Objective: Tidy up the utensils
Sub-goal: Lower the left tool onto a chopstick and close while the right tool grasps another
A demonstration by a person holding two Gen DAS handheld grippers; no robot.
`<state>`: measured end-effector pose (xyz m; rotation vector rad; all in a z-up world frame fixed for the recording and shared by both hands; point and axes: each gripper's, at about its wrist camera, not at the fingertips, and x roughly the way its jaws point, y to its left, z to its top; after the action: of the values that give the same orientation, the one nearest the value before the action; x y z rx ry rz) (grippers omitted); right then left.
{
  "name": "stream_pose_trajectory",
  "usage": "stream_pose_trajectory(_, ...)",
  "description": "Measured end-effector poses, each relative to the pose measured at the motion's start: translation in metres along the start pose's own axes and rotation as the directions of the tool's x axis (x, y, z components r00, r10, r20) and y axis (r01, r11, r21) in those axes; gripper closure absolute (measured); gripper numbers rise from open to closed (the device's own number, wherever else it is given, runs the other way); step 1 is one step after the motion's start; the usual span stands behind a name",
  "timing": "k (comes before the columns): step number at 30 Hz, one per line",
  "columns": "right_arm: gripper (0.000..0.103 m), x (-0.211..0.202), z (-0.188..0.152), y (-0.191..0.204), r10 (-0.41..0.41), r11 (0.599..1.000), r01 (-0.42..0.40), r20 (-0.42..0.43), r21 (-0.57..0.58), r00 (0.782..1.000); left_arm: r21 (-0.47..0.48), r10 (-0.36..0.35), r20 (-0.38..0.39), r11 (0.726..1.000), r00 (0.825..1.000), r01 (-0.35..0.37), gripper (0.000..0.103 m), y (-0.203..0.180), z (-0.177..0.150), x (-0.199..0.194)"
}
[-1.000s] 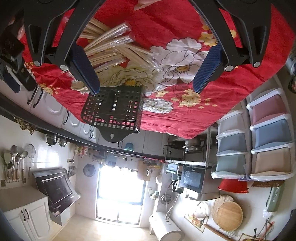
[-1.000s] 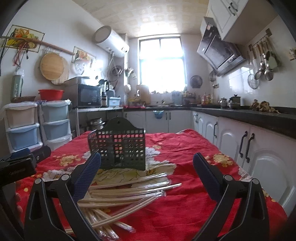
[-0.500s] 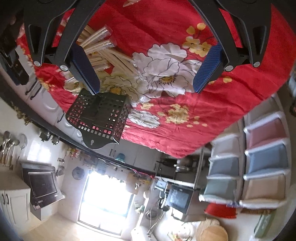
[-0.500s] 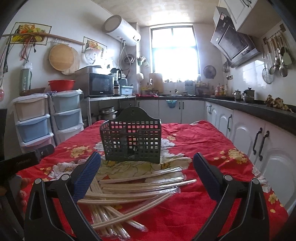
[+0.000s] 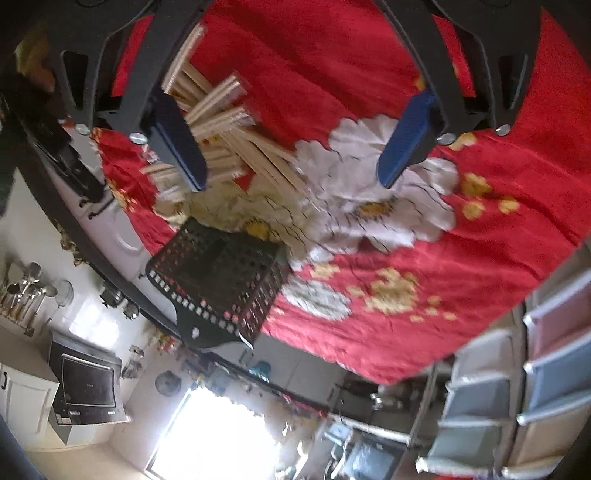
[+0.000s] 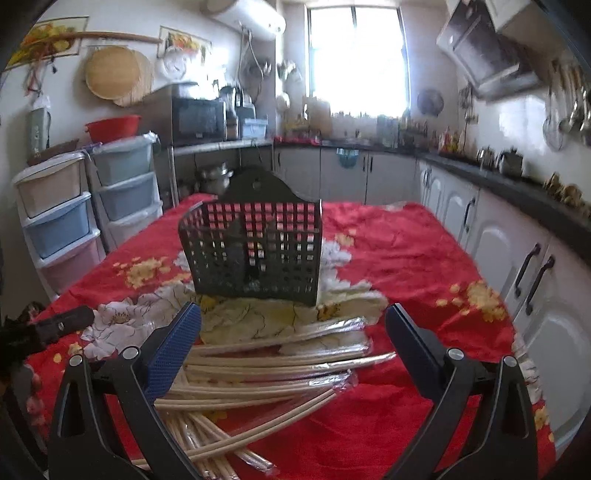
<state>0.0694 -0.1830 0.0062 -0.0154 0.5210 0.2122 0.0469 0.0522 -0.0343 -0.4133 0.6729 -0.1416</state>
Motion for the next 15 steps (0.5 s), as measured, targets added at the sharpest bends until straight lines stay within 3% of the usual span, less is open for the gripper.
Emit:
stream_pose_trajectory(5, 0.009, 0.030, 0.005, -0.015, 0.014, 0.997, -0.005, -0.120, 0.074, 0.993, -0.029, -0.040, -0.086, 0.999, 0.996, 0.038, 0.036, -0.003, -0.004, 0.016)
stream_pose_trajectory(8, 0.022, 0.046, 0.009, -0.020, 0.014, 0.996, 0.003, -0.179, 0.094, 0.984, -0.044, -0.071, -0.119, 0.997, 0.990, 0.066, 0.041, -0.003, -0.005, 0.022)
stream_pose_trajectory(15, 0.032, 0.074, 0.012, -0.031, 0.058, 0.987, -0.014, -0.278, 0.160, 0.959, -0.150, -0.141, -0.199, 0.982, 0.970, 0.112, 0.057, 0.007, -0.005, 0.043)
